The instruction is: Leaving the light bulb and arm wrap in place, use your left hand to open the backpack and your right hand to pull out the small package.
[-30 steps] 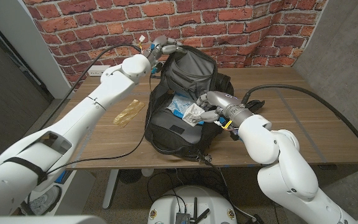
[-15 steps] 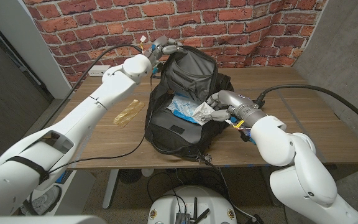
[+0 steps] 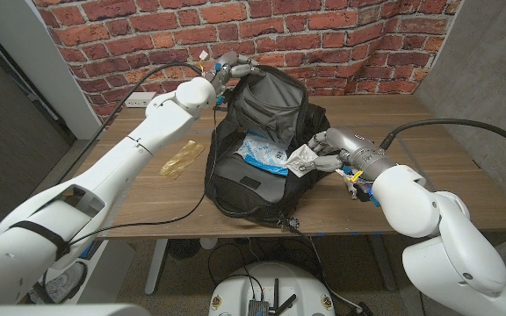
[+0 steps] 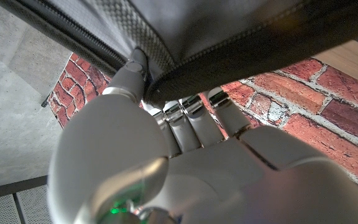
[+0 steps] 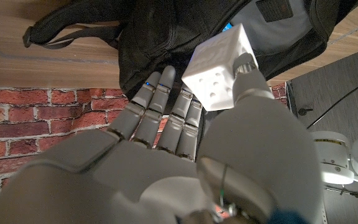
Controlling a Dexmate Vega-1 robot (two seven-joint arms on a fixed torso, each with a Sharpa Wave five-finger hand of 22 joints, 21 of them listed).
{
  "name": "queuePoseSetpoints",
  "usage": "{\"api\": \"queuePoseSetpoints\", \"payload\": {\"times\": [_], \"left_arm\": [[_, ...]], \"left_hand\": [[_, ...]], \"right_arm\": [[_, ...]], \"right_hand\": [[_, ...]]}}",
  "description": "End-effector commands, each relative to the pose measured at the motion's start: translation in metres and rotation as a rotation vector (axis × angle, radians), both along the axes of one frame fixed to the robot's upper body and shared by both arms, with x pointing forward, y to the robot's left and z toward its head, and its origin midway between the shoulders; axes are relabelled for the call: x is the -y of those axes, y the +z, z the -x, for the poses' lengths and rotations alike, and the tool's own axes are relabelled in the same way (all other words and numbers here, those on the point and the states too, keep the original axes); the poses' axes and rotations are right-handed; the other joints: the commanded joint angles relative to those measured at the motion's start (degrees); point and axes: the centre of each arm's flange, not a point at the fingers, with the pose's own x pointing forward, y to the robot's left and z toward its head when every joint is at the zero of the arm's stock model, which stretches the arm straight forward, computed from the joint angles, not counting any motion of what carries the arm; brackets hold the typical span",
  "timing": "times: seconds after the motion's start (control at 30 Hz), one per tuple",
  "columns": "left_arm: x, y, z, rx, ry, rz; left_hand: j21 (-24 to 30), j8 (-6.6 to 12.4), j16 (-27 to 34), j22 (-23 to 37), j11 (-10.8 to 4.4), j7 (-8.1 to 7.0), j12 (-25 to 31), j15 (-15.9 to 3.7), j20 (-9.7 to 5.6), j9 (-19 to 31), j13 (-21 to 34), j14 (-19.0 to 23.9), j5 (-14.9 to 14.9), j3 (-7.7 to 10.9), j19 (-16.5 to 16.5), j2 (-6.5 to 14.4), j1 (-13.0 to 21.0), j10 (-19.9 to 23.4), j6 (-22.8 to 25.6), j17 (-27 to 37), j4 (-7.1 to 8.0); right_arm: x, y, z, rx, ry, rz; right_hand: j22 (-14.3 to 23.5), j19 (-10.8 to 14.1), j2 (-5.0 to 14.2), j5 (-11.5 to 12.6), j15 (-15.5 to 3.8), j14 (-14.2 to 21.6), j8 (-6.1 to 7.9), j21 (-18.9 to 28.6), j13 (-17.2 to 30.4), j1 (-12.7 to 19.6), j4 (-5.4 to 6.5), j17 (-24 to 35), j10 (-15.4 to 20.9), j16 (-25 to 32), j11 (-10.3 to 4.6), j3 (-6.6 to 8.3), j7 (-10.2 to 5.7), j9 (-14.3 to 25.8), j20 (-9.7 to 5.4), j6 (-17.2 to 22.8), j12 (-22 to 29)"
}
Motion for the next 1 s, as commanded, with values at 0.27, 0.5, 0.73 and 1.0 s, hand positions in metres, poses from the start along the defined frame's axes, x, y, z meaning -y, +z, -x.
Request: {"api": "queuePoseSetpoints", "payload": {"times": [0.27, 0.5, 0.73, 1.0], "left_arm": [[-0.002, -0.011, 0.017, -0.003, 0.039, 0.021], [-0.006, -0.016, 0.024, -0.012, 0.058, 0.034], [-0.011, -0.022, 0.030, -0.026, 0.072, 0.053], [-0.016, -0.028, 0.036, -0.038, 0.089, 0.065]], "left_hand": [[-0.1, 0.35, -0.2, 0.1, -0.23, 0.34, 0.3, 0.04, -6.20, 0.1, 0.3, 0.4, 0.3, 3.08, 0.6, 0.4, 0.0, 0.4, 0.2, 0.3, 2.81], [-0.1, 0.35, -0.1, 0.1, -0.10, 0.36, 0.3, 0.01, -6.20, 0.1, 0.3, 0.5, 0.3, 3.11, 0.6, 0.4, 0.0, 0.5, 0.2, 0.3, 2.81], [-0.1, 0.34, -0.1, 0.1, -0.10, 0.31, 0.3, -0.01, -6.20, 0.1, 0.3, 0.5, 0.3, 3.14, 0.5, 0.4, 0.0, 0.5, 0.2, 0.3, 2.78], [-0.1, 0.32, -0.1, 0.1, -0.16, 0.22, 0.3, -0.02, -6.18, 0.1, 0.3, 0.5, 0.3, 3.13, 0.6, 0.3, 0.0, 0.5, 0.2, 0.3, 2.71]], "right_arm": [[0.038, 0.000, 0.003, -0.011, -0.041, -0.027], [0.049, 0.004, -0.001, -0.008, -0.043, -0.026], [0.058, 0.008, -0.006, -0.009, -0.043, -0.019], [0.066, 0.010, -0.013, -0.001, -0.038, -0.023]], "right_hand": [[0.2, 0.4, 5.29, 0.4, -9.75, 0.6, 0.43, 0.1, 0.3, 4.1, 0.04, 0.3, 6.6, -0.1, -6.02, 0.13, -2.88, 0.1, -6.18, 3.2, 0.1], [0.2, 0.3, 5.40, 0.4, -9.78, 0.7, 0.50, 0.1, 0.3, 4.1, 0.09, 0.3, 6.5, -0.2, -5.97, 0.13, -2.79, 0.1, -6.18, 3.4, 0.0], [0.2, 0.3, 5.43, 0.4, -9.82, 0.8, 0.51, 0.1, 0.4, 4.2, 0.11, 0.3, 6.6, -0.2, -5.98, 0.06, -2.76, 0.1, -6.17, 3.4, 0.0], [0.2, 0.3, 5.50, 0.4, -9.84, 0.8, 0.53, 0.1, 0.4, 4.3, 0.10, 0.4, 6.6, -0.2, -5.99, 0.03, -2.66, 0.2, -6.19, 3.5, -0.1]]}}
